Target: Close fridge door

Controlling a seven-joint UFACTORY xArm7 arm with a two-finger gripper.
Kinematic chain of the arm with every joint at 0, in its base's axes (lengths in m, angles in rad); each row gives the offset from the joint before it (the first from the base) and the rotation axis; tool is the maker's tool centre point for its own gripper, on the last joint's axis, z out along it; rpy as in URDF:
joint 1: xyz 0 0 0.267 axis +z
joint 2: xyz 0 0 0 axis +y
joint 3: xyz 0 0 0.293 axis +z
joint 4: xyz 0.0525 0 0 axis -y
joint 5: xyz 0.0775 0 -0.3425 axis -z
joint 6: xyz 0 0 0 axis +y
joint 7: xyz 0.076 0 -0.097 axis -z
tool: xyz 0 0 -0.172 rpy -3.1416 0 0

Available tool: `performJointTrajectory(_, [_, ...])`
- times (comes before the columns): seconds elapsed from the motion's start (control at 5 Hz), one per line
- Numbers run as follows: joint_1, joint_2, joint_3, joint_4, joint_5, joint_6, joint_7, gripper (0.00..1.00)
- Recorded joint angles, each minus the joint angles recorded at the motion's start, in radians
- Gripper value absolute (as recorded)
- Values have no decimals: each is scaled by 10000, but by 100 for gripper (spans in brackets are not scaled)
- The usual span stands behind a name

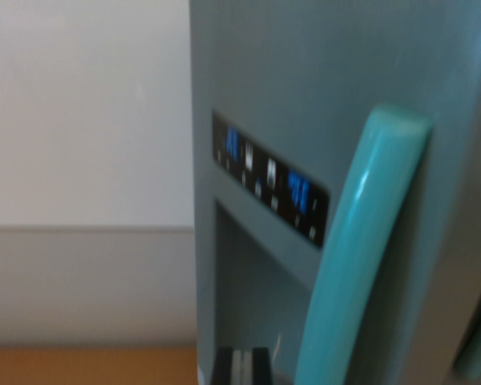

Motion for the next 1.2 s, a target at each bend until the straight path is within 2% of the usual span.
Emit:
performJointTrajectory(0.2, [0, 0, 0, 0, 0, 0, 0, 100])
performJointTrajectory(0.4, [0, 617, 0, 217, 0, 0, 0, 100])
performJointTrajectory(0.6, [0, 617, 0, 217, 0, 0, 0, 100])
performJointTrajectory(0.8, [0, 1314, -6, 606, 0, -3, 0, 100])
performJointTrajectory(1.0, [0, 1314, -6, 606, 0, -3, 0, 100])
performJointTrajectory(1.2, [0, 1888, -75, 991, 0, -4, 0, 100])
